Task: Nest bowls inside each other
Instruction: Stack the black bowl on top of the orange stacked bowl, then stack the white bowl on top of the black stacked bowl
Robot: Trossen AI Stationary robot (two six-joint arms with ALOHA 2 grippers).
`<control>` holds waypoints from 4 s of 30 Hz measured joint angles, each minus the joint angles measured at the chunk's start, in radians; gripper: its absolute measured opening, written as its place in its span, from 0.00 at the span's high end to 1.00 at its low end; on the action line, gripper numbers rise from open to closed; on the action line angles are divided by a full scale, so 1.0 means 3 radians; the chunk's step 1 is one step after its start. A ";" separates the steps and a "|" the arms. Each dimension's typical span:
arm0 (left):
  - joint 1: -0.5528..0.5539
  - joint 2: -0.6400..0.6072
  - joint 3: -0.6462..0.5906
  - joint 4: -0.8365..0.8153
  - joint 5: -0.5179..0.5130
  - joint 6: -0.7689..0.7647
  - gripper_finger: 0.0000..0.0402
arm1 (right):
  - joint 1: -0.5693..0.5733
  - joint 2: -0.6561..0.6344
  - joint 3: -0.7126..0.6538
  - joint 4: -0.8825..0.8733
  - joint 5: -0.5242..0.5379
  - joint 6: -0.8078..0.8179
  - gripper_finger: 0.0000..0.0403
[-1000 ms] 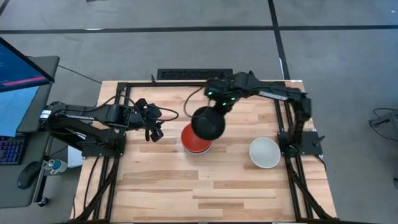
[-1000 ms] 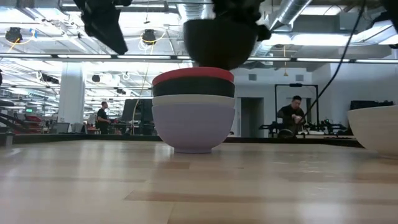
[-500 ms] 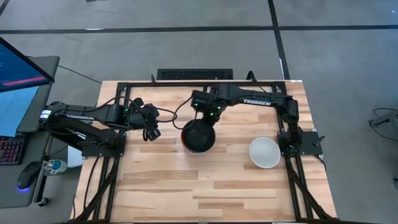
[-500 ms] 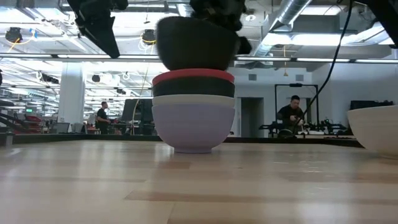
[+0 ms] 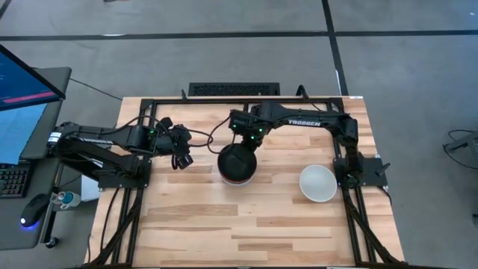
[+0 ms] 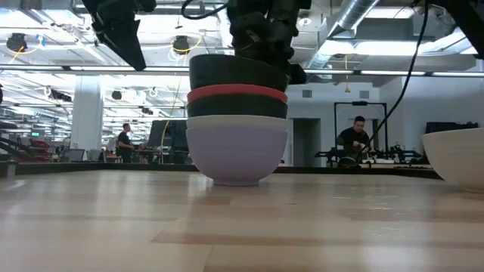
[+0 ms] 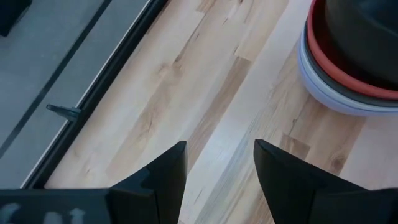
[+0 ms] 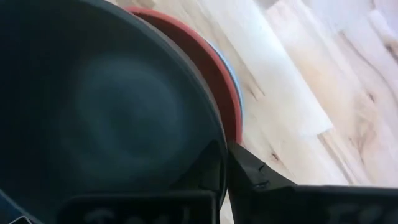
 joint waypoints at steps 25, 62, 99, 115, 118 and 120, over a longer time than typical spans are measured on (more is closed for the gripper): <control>0.0000 0.0000 0.0000 0.0097 0.0000 0.0046 0.55 | 0.0009 -0.0027 0.0223 -0.0470 0.0860 0.0030 0.53; -0.0034 0.0000 0.0001 0.0967 0.0376 0.0455 0.55 | -0.0027 -0.3109 -0.3415 -0.0471 0.0433 0.0204 0.57; -0.0015 0.0001 0.0001 0.1183 0.0415 0.0456 0.55 | 0.0223 -0.2000 -0.3778 0.0361 -0.0149 0.0897 0.58; 0.0037 0.0001 0.0001 0.1001 0.0408 0.0543 0.55 | 0.0125 -0.2594 -0.3173 0.0431 -0.0200 0.1507 0.98; 0.0045 0.0001 0.0001 0.1006 0.0406 0.0543 0.55 | 0.0048 -0.2781 -0.2809 0.0456 -0.0101 0.1651 0.98; 0.0045 0.0000 0.0001 0.1023 0.0374 0.0544 0.55 | 0.0008 -0.2787 -0.2582 0.0422 0.0015 0.1644 0.98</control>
